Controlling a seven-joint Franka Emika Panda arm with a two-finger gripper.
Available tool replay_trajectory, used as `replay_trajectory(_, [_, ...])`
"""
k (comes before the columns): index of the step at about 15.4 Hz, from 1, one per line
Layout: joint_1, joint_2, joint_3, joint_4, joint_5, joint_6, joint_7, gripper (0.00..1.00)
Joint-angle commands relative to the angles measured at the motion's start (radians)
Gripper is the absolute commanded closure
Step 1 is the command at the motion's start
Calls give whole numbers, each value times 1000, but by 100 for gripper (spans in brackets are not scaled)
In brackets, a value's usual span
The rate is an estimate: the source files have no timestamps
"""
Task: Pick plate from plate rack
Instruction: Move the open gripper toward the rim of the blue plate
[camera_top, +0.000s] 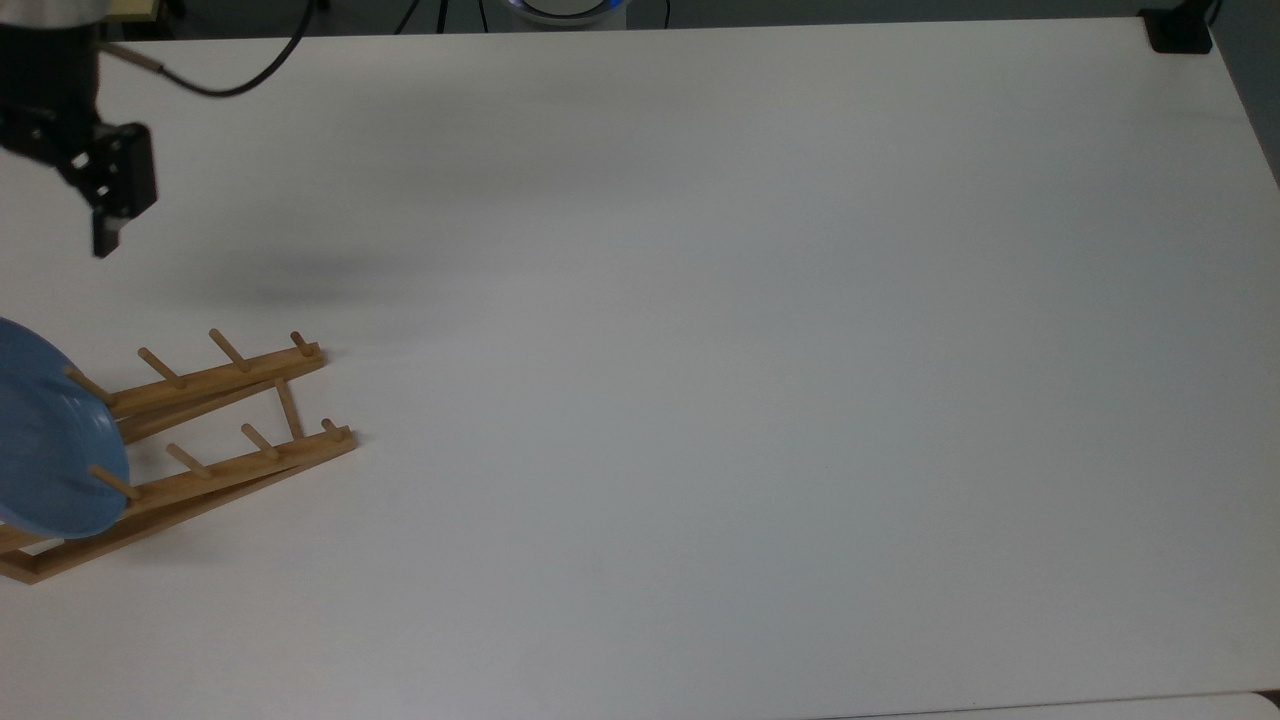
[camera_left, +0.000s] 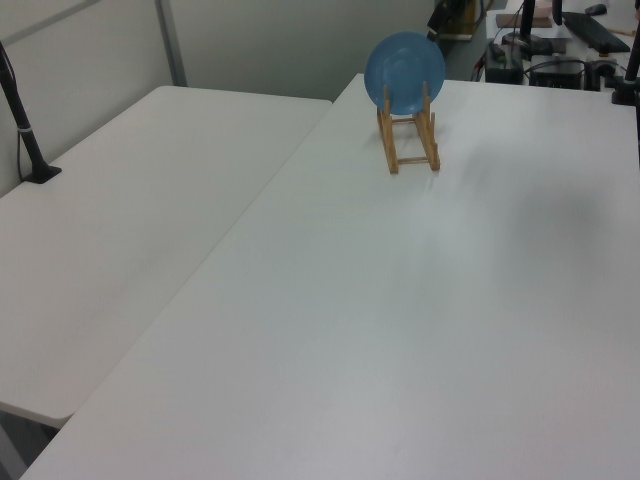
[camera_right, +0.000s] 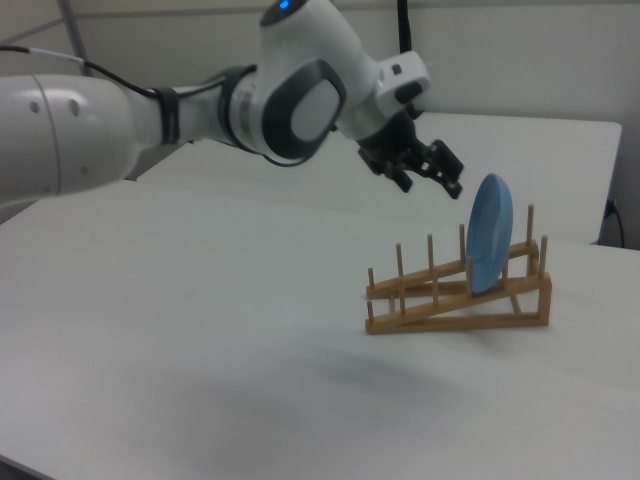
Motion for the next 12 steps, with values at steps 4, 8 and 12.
replay_trajectory(4, [-31,88,-1,-17,-6,236,99,4])
replay_trajectory(8, [-56,113,-1,-36,-6,348,161,4])
replay_trajectory(12, [-73,148,-1,-33,-7,419,187,10])
